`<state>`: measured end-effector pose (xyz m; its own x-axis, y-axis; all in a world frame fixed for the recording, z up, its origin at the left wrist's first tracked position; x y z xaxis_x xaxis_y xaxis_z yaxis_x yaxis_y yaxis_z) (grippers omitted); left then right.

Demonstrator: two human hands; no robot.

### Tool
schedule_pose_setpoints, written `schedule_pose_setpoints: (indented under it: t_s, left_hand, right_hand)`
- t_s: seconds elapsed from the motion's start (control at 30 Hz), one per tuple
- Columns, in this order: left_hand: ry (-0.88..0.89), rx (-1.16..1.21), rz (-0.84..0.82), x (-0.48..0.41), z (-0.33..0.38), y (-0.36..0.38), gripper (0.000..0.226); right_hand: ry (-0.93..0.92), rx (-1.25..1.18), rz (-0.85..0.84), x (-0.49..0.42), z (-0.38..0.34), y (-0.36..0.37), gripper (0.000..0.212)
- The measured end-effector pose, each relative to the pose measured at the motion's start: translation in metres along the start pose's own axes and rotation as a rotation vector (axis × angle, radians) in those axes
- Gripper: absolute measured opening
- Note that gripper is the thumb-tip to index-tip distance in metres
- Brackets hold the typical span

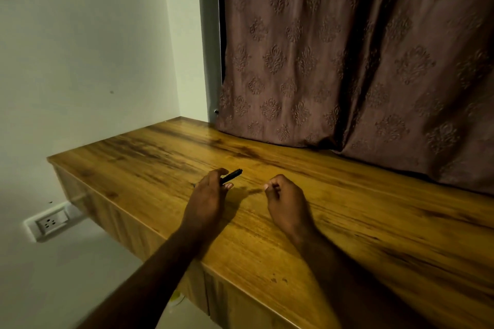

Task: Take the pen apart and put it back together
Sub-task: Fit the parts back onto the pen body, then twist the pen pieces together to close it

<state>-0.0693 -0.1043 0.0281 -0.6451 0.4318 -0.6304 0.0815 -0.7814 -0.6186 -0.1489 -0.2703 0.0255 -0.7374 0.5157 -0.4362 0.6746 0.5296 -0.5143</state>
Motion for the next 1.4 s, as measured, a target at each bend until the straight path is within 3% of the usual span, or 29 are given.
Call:
schedule_pose_setpoints:
  t_s: [0.17,0.37,0.6,0.73,0.83,0.97,1.13,1.23,1.3,1.4]
  left_hand:
    - [0.07,0.059,0.044,0.002,0.002,-0.003,0.027]
    - [0.153,0.031,0.064,0.004,0.003,-0.004,0.019]
    - [0.147,0.026,0.035,0.004,0.004,-0.002,0.038]
    - [0.124,0.058,0.02,0.004,0.008,-0.004,0.065]
    - [0.112,0.06,0.006,0.003,0.008,-0.004,0.072]
    - [0.118,0.056,0.004,0.003,0.007,-0.004,0.055]
    - [0.159,0.042,-0.011,0.006,0.013,-0.004,0.064]
    - [0.179,0.013,-0.006,0.006,0.01,-0.001,0.043]
    - [0.16,0.025,0.008,0.005,0.008,-0.001,0.032]
    - [0.176,0.012,-0.002,0.003,0.011,0.0,0.042]
  right_hand:
    - [-0.251,0.103,-0.126,0.01,-0.025,0.015,0.009]
    - [-0.27,0.084,-0.145,0.01,-0.026,0.012,0.009]
    - [-0.278,0.076,-0.16,0.008,-0.024,0.014,0.008]
    - [-0.285,0.079,-0.166,0.008,-0.023,0.015,0.008]
    - [-0.298,0.093,-0.173,0.008,-0.025,0.015,0.007]
    - [-0.333,0.158,-0.195,0.009,-0.027,0.014,0.009]
    - [-0.348,0.187,-0.185,0.011,-0.032,0.016,0.011]
    - [-0.373,0.199,-0.156,0.012,-0.036,0.017,0.009]
    - [-0.294,0.152,-0.112,0.009,-0.032,0.014,0.004]
    - [0.031,-0.176,-0.054,0.002,-0.014,0.004,0.002]
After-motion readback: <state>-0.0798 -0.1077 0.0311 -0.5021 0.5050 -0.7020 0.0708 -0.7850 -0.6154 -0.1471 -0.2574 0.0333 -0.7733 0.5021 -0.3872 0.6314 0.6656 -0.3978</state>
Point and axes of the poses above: each hand's wrist, its own x-axis away from the middle knuckle, its own y-axis out of the palm, z = x × y, the point moved 5 cm from there along -x, towards the middle knuckle, and after that the axes turned 3 degrees about y, right-handed, at the moved point
